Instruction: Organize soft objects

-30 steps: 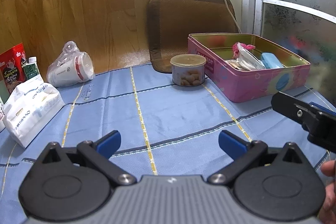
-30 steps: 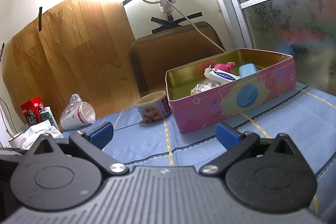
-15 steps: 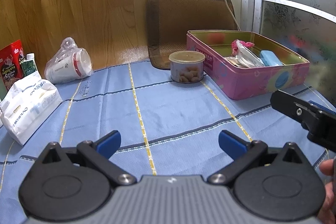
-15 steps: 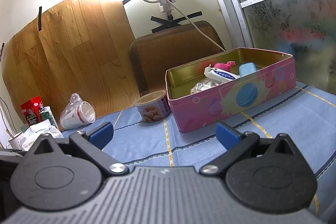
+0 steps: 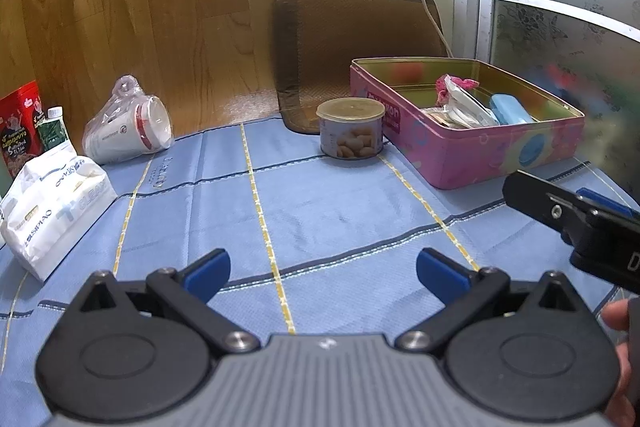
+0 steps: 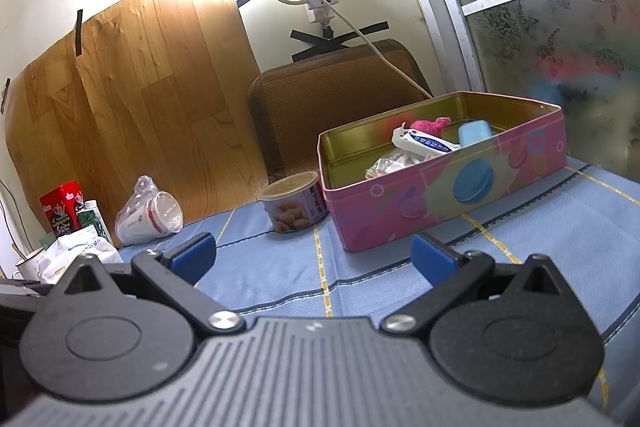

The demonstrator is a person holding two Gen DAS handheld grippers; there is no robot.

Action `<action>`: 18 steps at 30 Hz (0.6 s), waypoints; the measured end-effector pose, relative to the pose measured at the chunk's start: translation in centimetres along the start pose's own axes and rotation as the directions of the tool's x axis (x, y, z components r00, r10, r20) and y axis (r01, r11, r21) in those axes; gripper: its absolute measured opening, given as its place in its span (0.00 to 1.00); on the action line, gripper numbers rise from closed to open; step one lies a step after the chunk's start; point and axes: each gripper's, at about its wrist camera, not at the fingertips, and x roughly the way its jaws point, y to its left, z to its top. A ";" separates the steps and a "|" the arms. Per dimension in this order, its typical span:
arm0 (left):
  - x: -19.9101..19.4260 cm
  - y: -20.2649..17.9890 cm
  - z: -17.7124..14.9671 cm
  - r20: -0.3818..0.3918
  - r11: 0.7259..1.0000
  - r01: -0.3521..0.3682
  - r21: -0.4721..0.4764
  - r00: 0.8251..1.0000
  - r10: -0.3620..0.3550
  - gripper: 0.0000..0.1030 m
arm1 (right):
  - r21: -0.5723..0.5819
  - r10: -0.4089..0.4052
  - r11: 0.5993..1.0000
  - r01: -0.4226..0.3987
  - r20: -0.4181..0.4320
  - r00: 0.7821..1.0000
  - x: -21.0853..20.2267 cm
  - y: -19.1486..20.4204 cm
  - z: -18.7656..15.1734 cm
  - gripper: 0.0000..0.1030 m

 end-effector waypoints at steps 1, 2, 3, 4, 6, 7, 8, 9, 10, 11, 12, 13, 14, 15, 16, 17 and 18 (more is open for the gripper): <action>0.0 0.0 0.0 0.000 1.000 0.000 0.001 1.000 0.000 1.00 | 0.000 0.000 1.000 0.000 0.000 1.000 0.0 0.0 0.0 1.00; 0.0 0.0 0.0 -0.001 1.000 0.000 0.001 1.000 0.000 1.00 | 0.000 0.000 1.000 0.000 0.000 1.000 0.0 0.0 0.0 1.00; 0.0 0.0 0.0 -0.003 1.000 0.000 0.001 1.000 0.000 1.00 | 0.000 0.000 1.000 0.000 0.000 1.000 0.0 0.0 0.0 1.00; 0.1 0.0 0.0 -0.004 1.000 0.001 0.002 1.000 -0.001 1.00 | -0.001 0.000 1.000 0.000 0.000 1.000 0.0 0.0 0.0 1.00; 0.1 0.0 0.0 -0.005 1.000 0.001 0.002 1.000 -0.001 1.00 | 0.000 -0.001 1.000 0.001 0.001 1.000 0.0 0.0 0.0 1.00; 0.1 0.0 0.0 -0.006 1.000 0.002 0.003 1.000 -0.002 1.00 | 0.000 -0.001 1.000 0.001 0.001 1.000 0.0 0.0 0.0 1.00; 0.2 0.0 0.0 -0.006 1.000 0.002 0.004 1.000 -0.002 1.00 | 0.000 -0.001 1.000 0.001 0.001 1.000 0.0 0.0 0.0 1.00; 0.2 0.0 0.0 -0.006 1.000 0.002 0.004 1.000 -0.002 1.00 | 0.000 -0.001 1.000 0.001 0.000 1.000 0.0 0.0 0.0 1.00; 0.2 0.0 0.0 -0.006 1.000 0.002 0.004 1.000 -0.002 1.00 | 0.000 -0.002 1.000 0.002 0.000 1.000 0.0 0.0 0.0 1.00; 0.2 0.0 0.0 -0.006 1.000 0.002 0.004 1.000 -0.002 1.00 | 0.001 -0.001 1.000 0.001 0.001 1.000 0.0 0.0 0.0 1.00; 0.2 0.0 0.0 -0.006 1.000 0.002 0.004 1.000 -0.002 1.00 | 0.000 -0.001 1.000 0.001 0.001 1.000 0.0 0.0 0.0 1.00; 0.2 0.0 0.0 -0.007 1.000 0.002 0.005 1.000 -0.002 1.00 | 0.000 -0.001 1.000 0.001 0.001 1.000 0.0 0.0 0.0 1.00; 0.2 0.0 0.0 -0.008 1.000 0.002 0.004 1.000 -0.002 1.00 | -0.002 -0.001 1.000 0.001 0.002 1.000 0.0 0.0 0.0 1.00; 0.2 0.0 0.0 -0.009 1.000 0.004 0.004 1.000 -0.004 1.00 | -0.003 0.001 1.000 -0.001 0.002 1.000 0.0 0.1 0.0 1.00; 0.2 0.0 0.0 -0.009 1.000 0.005 0.004 1.000 -0.005 1.00 | -0.003 0.001 1.000 -0.001 0.002 1.000 0.0 0.1 0.0 1.00; 0.2 0.0 0.0 -0.009 1.000 0.005 0.004 1.000 -0.005 1.00 | -0.003 0.002 1.000 -0.002 0.002 1.000 0.1 0.0 0.0 1.00; 0.2 0.0 0.0 -0.009 1.000 0.006 0.004 1.000 -0.006 1.00 | -0.004 0.002 1.000 -0.002 0.003 1.000 0.1 0.0 0.1 1.00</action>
